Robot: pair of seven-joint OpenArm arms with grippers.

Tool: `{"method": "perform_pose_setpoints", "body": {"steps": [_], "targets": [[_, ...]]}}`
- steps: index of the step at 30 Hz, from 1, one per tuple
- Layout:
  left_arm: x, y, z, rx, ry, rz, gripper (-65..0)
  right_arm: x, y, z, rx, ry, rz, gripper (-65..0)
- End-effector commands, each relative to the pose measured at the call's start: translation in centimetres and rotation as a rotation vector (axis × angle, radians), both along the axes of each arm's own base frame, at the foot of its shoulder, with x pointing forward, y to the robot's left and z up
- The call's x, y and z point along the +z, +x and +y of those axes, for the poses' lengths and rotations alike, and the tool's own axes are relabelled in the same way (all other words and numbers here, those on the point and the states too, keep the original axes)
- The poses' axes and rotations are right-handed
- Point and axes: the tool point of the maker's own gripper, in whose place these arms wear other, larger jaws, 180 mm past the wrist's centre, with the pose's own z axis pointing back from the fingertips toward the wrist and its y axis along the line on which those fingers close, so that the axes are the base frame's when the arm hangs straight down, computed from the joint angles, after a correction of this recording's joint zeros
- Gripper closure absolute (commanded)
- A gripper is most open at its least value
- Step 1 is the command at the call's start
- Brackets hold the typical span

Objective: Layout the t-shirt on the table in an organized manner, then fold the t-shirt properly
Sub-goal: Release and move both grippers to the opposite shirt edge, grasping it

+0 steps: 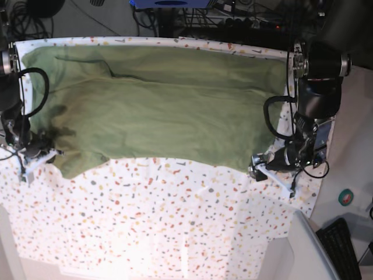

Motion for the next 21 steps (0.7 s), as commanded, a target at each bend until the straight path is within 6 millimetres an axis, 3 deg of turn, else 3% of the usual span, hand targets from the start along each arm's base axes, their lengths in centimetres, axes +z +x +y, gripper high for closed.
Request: {"method": "perform_pose_setpoints", "body": {"steps": [1,5,10,13,16,18,21], "targets": [[1.4,1.8,-0.5,-0.016,-0.001,-0.045,-46.1,1.3,1.2,-0.9,0.002,-0.014,-0.032,0.0],[-0.3,1.5,-2.5,-0.041,-0.007,-0.021,-44.3,1.3,1.3,-0.8,-0.001,-0.012,-0.035,0.0],[-1.6,0.5,-2.4,-0.019,-0.012,-0.015,-32.9,1.3,1.3,-0.8,0.001,-0.012,-0.034,0.0],[-2.0,0.0,-2.1,-0.014,-0.009,0.0,-21.2,1.3,1.3,-0.9,0.001,-0.014,-0.033,0.0],[-1.8,0.1,-1.9,-0.015,-0.006,-0.004,-1.2,1.3,1.3,-0.9,0.001,-0.014,-0.033,0.0],[-2.0,-0.1,-1.9,-0.019,-0.002,-0.001,0.0,1.4,1.3,-0.9,0.001,-0.015,-0.035,0.0],[-0.6,1.1,-2.3,-0.041,0.004,-0.05,0.0,2.3,2.2,-0.4,0.02,-0.015,-0.068,0.0]]}}
